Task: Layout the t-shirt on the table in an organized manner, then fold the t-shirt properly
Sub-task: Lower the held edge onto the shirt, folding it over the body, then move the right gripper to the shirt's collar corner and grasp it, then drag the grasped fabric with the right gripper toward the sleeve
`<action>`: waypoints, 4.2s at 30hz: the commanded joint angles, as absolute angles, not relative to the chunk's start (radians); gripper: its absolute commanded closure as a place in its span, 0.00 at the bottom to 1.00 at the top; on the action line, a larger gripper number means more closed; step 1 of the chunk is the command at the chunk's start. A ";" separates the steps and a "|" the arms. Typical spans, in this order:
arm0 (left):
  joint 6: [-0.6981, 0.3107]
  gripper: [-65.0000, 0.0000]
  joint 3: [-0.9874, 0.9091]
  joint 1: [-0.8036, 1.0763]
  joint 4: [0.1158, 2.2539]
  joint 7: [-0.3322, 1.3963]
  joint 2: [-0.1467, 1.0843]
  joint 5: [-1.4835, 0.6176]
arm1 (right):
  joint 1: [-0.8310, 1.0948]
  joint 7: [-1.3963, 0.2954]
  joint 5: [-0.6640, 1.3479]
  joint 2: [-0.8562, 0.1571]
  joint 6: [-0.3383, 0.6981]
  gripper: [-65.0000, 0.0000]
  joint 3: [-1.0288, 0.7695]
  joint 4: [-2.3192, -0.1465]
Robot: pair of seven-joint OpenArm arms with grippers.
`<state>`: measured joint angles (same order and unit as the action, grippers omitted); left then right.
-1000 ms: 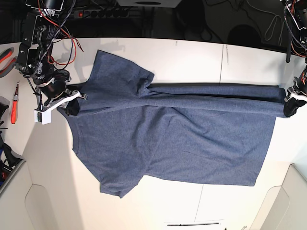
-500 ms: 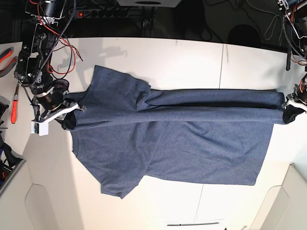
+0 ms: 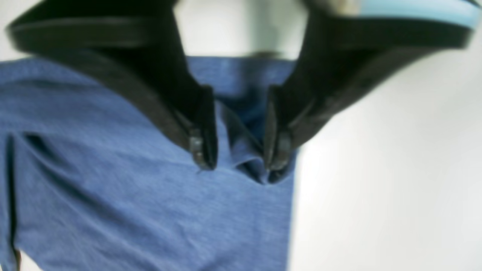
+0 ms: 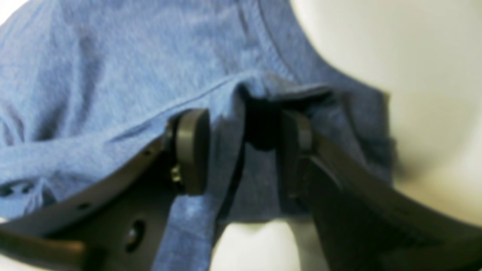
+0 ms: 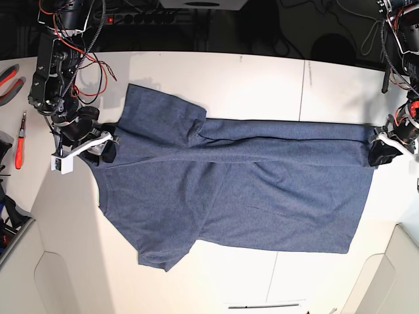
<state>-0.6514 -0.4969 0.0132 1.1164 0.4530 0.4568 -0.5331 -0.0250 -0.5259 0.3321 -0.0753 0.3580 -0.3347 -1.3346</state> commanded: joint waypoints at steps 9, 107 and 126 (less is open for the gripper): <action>-0.609 0.61 -0.493 0.000 1.131 0.392 0.480 -0.549 | -0.041 -0.480 0.342 -0.083 0.363 0.54 -0.339 -1.485; -0.698 0.61 -0.652 0.056 1.131 0.513 0.479 -0.699 | -0.305 -0.459 0.260 0.014 0.493 0.54 0.002 -1.278; -0.698 1.00 -0.652 0.070 1.139 0.521 0.479 -0.793 | -0.289 -0.584 0.281 0.014 0.474 1.00 -0.205 -1.427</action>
<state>-0.6888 -0.6476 0.0776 1.1183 0.5385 0.4545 -0.7727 -0.2729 -0.6006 0.2676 0.0143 0.4679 -0.2066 -1.4147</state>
